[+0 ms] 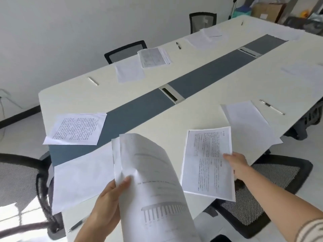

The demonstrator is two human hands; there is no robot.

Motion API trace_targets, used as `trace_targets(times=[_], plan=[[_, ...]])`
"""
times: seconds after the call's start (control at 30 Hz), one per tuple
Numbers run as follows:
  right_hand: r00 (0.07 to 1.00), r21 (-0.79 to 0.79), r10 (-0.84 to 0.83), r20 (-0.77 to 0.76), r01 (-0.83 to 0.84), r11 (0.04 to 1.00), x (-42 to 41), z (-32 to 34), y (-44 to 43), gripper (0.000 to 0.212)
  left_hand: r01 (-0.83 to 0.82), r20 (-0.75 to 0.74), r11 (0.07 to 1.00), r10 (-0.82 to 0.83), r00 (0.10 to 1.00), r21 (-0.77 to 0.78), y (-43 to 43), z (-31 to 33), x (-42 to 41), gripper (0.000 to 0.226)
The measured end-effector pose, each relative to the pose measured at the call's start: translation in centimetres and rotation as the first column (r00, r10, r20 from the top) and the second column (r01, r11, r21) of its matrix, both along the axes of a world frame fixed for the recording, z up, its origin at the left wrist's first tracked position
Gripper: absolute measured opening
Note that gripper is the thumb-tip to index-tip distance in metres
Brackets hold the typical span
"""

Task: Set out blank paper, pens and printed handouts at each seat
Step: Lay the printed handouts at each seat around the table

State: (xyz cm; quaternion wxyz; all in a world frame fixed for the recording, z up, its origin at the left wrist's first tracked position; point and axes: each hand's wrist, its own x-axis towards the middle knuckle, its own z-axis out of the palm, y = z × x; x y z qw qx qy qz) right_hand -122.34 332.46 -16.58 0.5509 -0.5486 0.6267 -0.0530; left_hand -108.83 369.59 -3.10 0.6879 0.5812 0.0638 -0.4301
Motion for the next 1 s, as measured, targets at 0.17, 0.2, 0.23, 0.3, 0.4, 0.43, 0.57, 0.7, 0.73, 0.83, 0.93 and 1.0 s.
trace_targets(times=[0.17,0.2,0.23,0.3,0.4,0.43,0.57,0.7,0.73,0.83,0.93,1.0], plan=[[0.995,-0.014,0.064,-0.074,-0.066,0.998,3.2,-2.7,-1.3,0.024,-0.039,0.001,0.998,0.039,0.999,0.05,-1.0,-0.3,1.6,0.03],[0.993,-0.015,0.071,-0.09,-0.072,0.997,3.5,-3.0,-1.4,0.024,-0.043,-0.008,0.997,0.043,0.999,0.058,-1.1,-0.4,1.8,0.031],[0.989,-0.016,0.09,-0.114,-0.092,0.996,3.6,-3.3,-1.5,0.025,-0.04,-0.024,0.998,0.042,0.999,0.055,-1.3,-0.4,1.9,0.03],[0.958,-0.043,0.188,-0.218,-0.202,0.978,3.8,-3.7,-1.7,0.03,-0.013,-0.048,0.999,0.015,0.999,0.048,-1.7,-0.5,2.3,0.029],[0.831,-0.188,0.374,-0.411,-0.479,0.858,4.4,-2.3,-1.4,0.054,0.075,-0.045,0.997,-0.074,0.996,0.008,-2.7,-0.4,3.0,0.027],[0.834,-0.233,0.422,-0.356,-0.516,0.824,5.1,-1.4,-1.0,0.062,0.105,-0.045,0.994,-0.105,0.993,-0.015,-3.2,-0.1,3.3,0.028],[0.803,-0.057,0.55,0.228,-0.553,0.831,9.0,6.4,2.2,0.073,0.253,-0.032,0.963,-0.257,0.966,-0.092,-6.0,0.9,4.2,0.037],[0.61,0.055,0.599,0.519,-0.723,0.688,9.6,11.4,3.6,0.055,0.422,-0.011,0.89,-0.43,0.903,-0.173,-9.1,1.8,4.7,0.049],[0.628,0.096,0.535,0.565,-0.694,0.714,9.1,12.2,3.5,0.049,0.454,-0.007,0.873,-0.462,0.887,-0.18,-9.7,1.9,4.7,0.049],[0.736,0.072,0.378,0.562,-0.499,0.864,6.0,14.7,2.6,0.038,0.503,0.008,0.85,-0.508,0.861,-0.155,-10.9,1.7,4.8,0.047],[0.796,-0.118,0.302,0.524,-0.284,0.952,1.6,16.5,0.7,0.028,0.562,0.032,0.817,-0.563,0.826,-0.129,-12.1,1.5,4.1,0.045],[0.832,-0.228,0.239,0.5,-0.14,0.963,-1.6,17.4,-0.2,0.021,0.65,0.087,0.751,-0.645,0.76,-0.113,-13.2,1.6,2.9,0.044]])
